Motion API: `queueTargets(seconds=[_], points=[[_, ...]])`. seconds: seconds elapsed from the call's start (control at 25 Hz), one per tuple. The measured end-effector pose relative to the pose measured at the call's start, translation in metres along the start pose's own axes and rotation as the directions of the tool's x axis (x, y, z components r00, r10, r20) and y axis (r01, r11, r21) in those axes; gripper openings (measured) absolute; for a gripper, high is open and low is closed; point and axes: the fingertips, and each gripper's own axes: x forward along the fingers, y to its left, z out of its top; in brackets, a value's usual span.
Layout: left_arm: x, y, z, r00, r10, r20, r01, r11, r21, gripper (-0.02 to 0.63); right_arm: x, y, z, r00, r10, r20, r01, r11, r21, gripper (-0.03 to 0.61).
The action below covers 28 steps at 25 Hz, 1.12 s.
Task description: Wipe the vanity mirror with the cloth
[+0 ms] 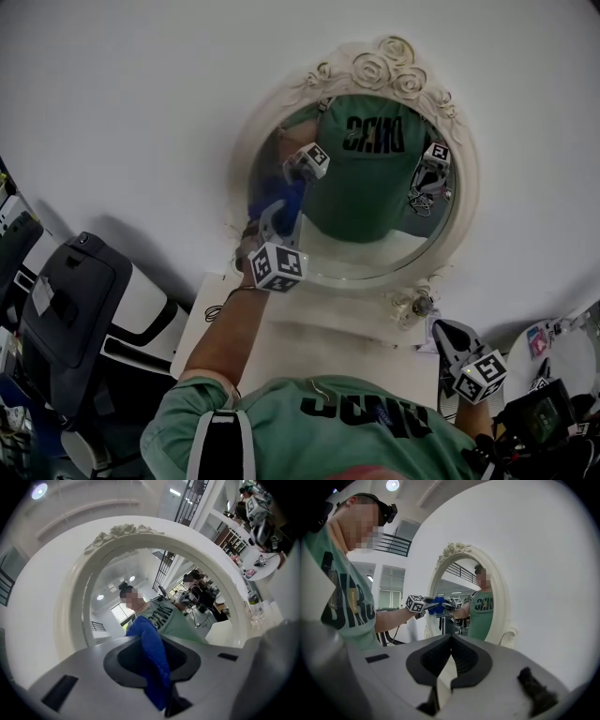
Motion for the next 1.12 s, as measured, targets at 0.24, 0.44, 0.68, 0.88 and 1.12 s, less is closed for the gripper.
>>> queueTargets(seconds=[0.24, 0.44, 0.68, 0.88, 1.12], points=[[0.019, -0.075, 0.064, 0.988, -0.124, 0.091, 0.111, 0.984, 0.138, 0.091, -0.009, -0.010, -0.009, 1.000, -0.023, 0.010, 0.023, 0.999, 0.025, 0.012], [0.033, -0.139, 0.108, 0.963, -0.235, 0.133, 0.202, 0.953, 0.225, 0.091, -0.025, -0.019, -0.016, 0.998, -0.058, 0.018, 0.057, 0.997, 0.050, 0.012], [0.045, -0.209, 0.163, 0.918, -0.355, 0.179, 0.291, 0.907, 0.305, 0.091, -0.051, -0.029, -0.029, 0.993, -0.114, 0.030, 0.111, 0.990, 0.087, 0.012], [0.053, -0.259, 0.199, 0.878, -0.432, 0.203, 0.343, 0.867, 0.363, 0.091, -0.067, -0.035, -0.038, 0.988, -0.148, 0.037, 0.143, 0.984, 0.109, 0.012], [0.054, -0.277, 0.205, 0.860, -0.464, 0.213, 0.364, 0.850, 0.381, 0.091, -0.076, -0.043, -0.043, 0.984, -0.172, 0.046, 0.165, 0.977, 0.133, 0.012]])
